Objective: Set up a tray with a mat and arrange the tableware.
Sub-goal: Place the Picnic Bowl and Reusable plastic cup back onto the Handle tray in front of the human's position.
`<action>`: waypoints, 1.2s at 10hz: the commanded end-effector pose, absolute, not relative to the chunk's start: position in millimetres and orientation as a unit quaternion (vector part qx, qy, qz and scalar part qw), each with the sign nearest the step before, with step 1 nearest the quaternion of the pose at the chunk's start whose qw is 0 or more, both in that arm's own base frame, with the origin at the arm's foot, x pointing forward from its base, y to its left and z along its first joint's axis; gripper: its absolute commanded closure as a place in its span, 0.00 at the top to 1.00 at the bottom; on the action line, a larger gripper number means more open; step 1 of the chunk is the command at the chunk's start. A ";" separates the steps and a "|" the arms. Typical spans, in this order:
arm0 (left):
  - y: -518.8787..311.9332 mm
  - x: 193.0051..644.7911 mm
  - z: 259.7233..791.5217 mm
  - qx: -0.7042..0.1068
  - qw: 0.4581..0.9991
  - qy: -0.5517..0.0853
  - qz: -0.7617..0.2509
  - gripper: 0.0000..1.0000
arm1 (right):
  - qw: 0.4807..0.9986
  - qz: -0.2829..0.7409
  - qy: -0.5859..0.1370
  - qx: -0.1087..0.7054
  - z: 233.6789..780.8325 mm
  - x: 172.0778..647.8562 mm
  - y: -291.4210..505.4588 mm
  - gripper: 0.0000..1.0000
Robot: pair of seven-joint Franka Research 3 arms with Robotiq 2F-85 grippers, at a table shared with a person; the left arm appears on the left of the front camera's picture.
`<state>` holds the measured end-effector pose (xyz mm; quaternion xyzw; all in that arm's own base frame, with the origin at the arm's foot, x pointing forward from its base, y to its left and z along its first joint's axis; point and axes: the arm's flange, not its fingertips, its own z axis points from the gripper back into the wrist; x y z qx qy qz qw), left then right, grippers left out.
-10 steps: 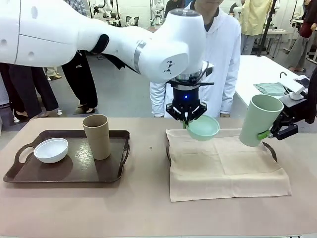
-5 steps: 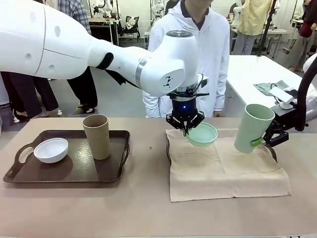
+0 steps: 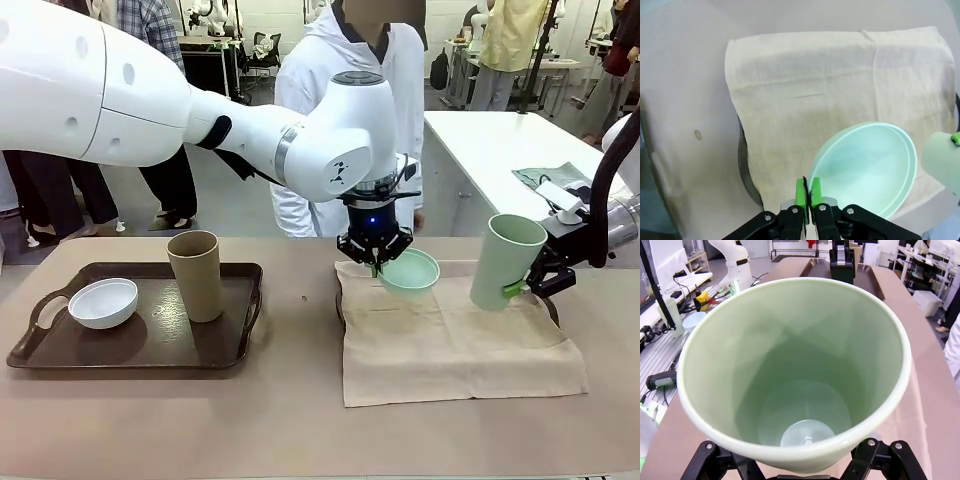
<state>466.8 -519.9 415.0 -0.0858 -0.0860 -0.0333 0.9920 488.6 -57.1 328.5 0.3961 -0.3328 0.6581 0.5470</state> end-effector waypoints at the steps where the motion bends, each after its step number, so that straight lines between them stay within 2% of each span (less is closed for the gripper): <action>1: -518.9 467.8 414.5 -0.085 0.992 -0.086 -0.032 0.04 | 0.554 0.653 -0.328 0.399 323.9 493.0 -61.1 0.82; 12: -528.5 480.4 360.2 -0.094 0.993 -0.058 -0.051 0.04 | 0.573 0.647 -0.295 0.408 282.3 512.5 -45.7 0.82</action>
